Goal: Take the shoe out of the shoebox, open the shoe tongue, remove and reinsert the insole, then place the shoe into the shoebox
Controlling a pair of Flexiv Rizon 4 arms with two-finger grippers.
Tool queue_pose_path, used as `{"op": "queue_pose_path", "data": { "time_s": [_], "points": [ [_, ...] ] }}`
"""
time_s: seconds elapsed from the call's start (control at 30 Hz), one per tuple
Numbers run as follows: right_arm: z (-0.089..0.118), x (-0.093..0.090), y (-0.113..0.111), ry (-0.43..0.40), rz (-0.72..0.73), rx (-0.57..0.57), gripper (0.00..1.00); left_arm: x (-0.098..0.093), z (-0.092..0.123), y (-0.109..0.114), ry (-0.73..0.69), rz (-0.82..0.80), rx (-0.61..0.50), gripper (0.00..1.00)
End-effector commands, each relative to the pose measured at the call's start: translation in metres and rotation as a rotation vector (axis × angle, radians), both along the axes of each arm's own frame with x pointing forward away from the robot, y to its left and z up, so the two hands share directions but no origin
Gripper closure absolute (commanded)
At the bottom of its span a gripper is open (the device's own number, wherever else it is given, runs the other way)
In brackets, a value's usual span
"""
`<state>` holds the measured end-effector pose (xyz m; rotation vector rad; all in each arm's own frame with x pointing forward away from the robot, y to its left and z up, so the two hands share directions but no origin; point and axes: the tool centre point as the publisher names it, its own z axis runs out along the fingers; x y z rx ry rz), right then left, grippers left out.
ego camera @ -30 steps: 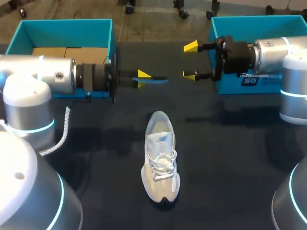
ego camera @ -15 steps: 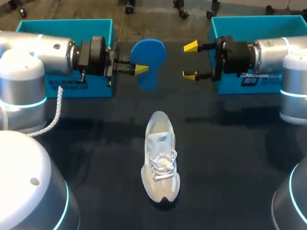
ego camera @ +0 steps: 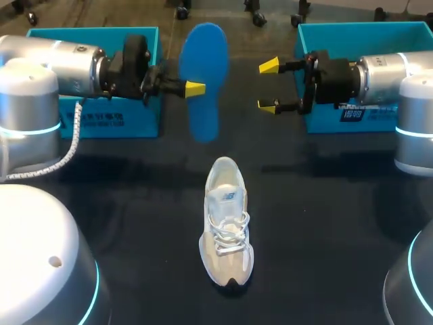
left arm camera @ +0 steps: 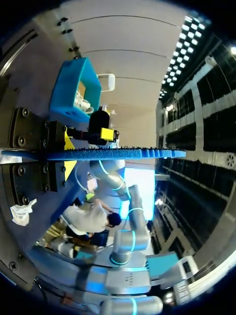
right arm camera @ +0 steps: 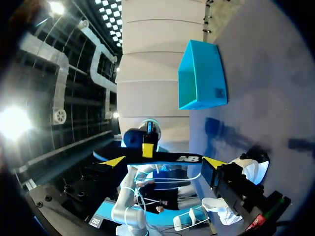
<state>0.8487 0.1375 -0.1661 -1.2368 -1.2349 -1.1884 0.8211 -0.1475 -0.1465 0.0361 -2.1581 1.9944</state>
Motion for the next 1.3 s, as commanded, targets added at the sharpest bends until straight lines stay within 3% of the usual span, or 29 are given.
{"op": "queue_pose_path", "data": {
  "time_s": [0.03,0.17,0.5,0.67,1.0,1.3],
  "points": [
    [0.000,0.000,0.001,0.000,-0.001,-0.001,0.00,-0.007,0.006,0.008,0.279,0.072,0.044,1.00],
    [0.000,0.000,0.001,0.000,-0.001,-0.001,0.00,-0.006,0.009,0.012,0.741,0.050,0.121,1.00],
    [0.000,0.000,0.001,0.000,-0.001,-0.001,0.00,-0.006,0.009,0.012,0.741,0.050,0.121,1.00],
    [0.000,0.000,0.001,0.000,-0.001,-0.001,0.00,0.004,-0.007,0.001,1.026,0.125,0.072,1.00],
    [0.000,0.000,0.001,0.000,-0.001,-0.001,0.00,0.000,-0.020,-0.018,1.181,0.206,0.023,1.00],
    [0.000,0.000,0.001,0.000,-0.001,-0.001,0.00,0.001,-0.028,-0.020,1.276,0.215,0.011,1.00]
  ]
}}
